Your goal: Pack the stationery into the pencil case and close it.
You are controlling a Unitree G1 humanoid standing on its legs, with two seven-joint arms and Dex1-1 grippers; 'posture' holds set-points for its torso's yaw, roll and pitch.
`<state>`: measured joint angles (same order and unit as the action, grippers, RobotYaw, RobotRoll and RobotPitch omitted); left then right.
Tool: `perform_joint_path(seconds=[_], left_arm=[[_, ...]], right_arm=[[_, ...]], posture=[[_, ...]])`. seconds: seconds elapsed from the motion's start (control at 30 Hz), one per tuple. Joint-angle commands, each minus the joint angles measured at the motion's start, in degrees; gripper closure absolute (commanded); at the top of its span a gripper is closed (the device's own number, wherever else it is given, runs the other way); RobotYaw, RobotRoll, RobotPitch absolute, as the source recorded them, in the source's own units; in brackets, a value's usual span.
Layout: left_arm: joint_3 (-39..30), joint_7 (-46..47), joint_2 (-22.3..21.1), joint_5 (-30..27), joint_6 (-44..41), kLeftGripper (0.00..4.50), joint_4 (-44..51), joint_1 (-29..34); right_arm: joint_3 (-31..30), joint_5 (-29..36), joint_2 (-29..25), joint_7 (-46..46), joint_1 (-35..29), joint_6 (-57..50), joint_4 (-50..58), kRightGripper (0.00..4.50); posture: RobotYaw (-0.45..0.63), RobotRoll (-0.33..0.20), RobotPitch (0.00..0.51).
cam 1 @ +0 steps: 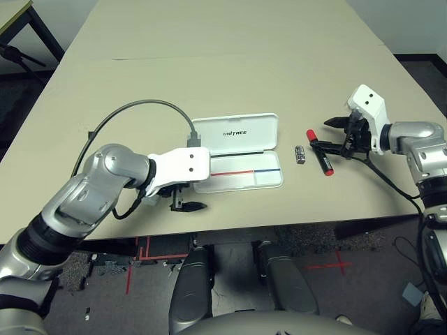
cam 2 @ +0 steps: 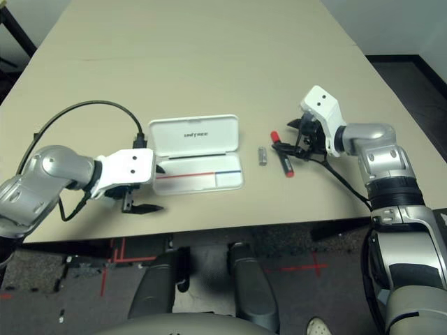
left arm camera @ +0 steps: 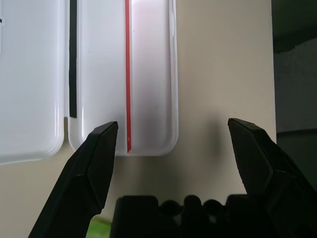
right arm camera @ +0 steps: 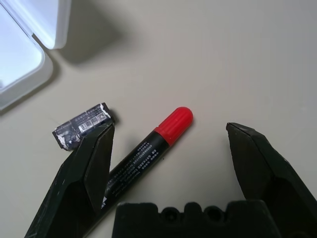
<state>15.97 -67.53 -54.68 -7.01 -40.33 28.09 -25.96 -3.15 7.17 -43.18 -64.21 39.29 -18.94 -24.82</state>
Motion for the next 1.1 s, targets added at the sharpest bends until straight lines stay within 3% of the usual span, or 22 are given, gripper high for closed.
perform_joint_path(seconds=[0.03, 0.37, 0.57, 0.83, 1.0, 1.1], left_arm=[[-3.2, 1.4, -0.7, -0.8, 2.7, 0.03, -1.1, 1.5], [-10.5, 4.4, -0.1, -1.0, 14.8, 0.03, -9.4, 5.4], [-14.6, 3.3, 0.6, -3.8, 21.1, 0.03, -13.0, 6.0], [-13.8, 1.7, 1.2, -5.9, 24.0, 0.03, -14.1, 4.1], [-13.4, 0.6, 2.4, -6.2, 25.5, 0.03, -15.3, 2.4], [-13.1, 0.2, 2.9, -6.1, 26.4, 0.03, -16.1, 1.9]], right_arm=[[2.3, 2.0, -1.5, -0.1, -1.5, -2.6, 4.0, 0.0], [7.9, 6.6, -2.7, 8.0, -2.8, -18.7, 17.2, 0.0], [7.5, 5.7, -3.0, 16.1, -3.6, -30.7, 24.4, 0.0], [8.9, 7.2, 0.5, 28.4, -3.0, -59.3, 36.0, 0.0], [11.7, 7.5, 4.1, 33.2, -1.0, -71.4, 38.5, 0.0], [12.3, 7.6, 6.2, 35.6, -1.0, -73.5, 39.0, 0.0]], posture=[[0.01, 0.0, 0.182], [-0.01, 0.0, 0.188], [-0.02, 0.0, 0.187], [-0.04, 0.0, 0.19], [-0.06, 0.0, 0.19], [-0.06, 0.0, 0.186]])
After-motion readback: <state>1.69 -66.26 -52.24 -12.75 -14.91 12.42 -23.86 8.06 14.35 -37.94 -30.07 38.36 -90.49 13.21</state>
